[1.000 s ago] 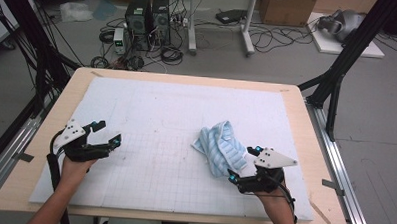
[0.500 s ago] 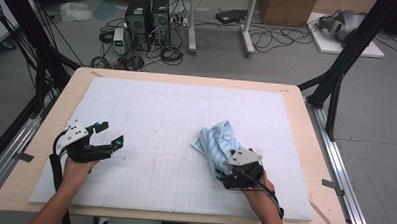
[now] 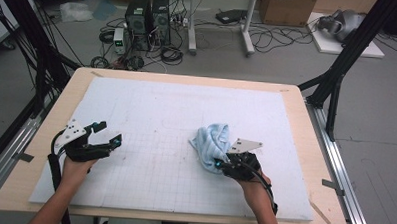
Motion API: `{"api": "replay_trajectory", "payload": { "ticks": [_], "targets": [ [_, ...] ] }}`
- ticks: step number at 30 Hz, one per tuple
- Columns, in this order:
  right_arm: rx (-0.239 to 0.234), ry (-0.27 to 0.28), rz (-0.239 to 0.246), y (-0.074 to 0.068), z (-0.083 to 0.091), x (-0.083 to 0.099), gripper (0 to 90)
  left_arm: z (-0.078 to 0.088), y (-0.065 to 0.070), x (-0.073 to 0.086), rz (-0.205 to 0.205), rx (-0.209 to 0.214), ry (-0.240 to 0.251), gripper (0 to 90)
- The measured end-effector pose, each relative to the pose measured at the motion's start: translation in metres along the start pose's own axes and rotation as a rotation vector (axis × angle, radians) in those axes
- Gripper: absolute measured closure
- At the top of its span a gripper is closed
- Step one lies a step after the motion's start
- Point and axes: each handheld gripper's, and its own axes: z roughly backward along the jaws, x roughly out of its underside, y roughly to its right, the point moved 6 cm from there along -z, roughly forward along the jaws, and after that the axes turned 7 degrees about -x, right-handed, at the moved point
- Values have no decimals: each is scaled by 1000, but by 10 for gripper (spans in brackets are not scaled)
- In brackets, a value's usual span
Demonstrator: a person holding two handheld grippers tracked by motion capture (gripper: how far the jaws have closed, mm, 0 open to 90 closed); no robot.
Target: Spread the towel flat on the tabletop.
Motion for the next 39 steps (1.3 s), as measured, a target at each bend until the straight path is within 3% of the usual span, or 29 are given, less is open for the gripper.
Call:
{"api": "replay_trajectory", "payload": {
  "ticks": [1,3,4,6,8,9,11,13,18,22,26,29,33,34,35,38,39],
  "targets": [
    [0,0,0,0,0,0,678,0,0,0,-1,0,-3,193],
    [-70,37,-35,-9,0,-14,672,0,0,0,-4,2,-5,193],
    [-70,37,-35,-9,0,-14,672,0,0,0,-4,3,-6,193],
    [-110,44,-101,-13,-2,-32,665,-1,0,0,-6,5,-5,194],
    [-115,48,-111,-13,-3,-36,665,-1,0,0,2,3,-1,194],
    [-120,55,-145,-12,-7,-47,665,-1,0,-1,2,3,-1,194],
    [-119,53,-150,-11,-10,-52,664,-1,-1,-1,1,3,-1,194],
    [-91,53,-184,-6,-21,-65,656,-1,0,-1,3,5,1,194],
    [-27,48,-181,1,-40,-78,659,-2,2,-1,2,10,2,194],
    [82,45,-180,11,-61,-88,640,-3,3,-1,-1,14,-1,196],
    [47,60,-191,15,-67,-90,545,-2,2,-1,0,13,0,196],
    [12,100,-171,17,-58,-91,456,-2,1,0,2,12,0,196],
    [-40,112,-156,20,-42,-84,428,-2,2,-1,2,12,0,197],
    [-44,113,-148,20,-37,-82,471,-2,2,-1,1,12,0,197],
    [-43,95,-115,20,-30,-78,687,-2,2,-1,-4,14,-1,198],
    [-8,91,-92,21,-23,-77,759,-3,4,-1,-5,17,-4,198],
    [-11,121,-108,22,-18,-80,771,-3,4,-1,-3,17,-4,199]
  ]
}}
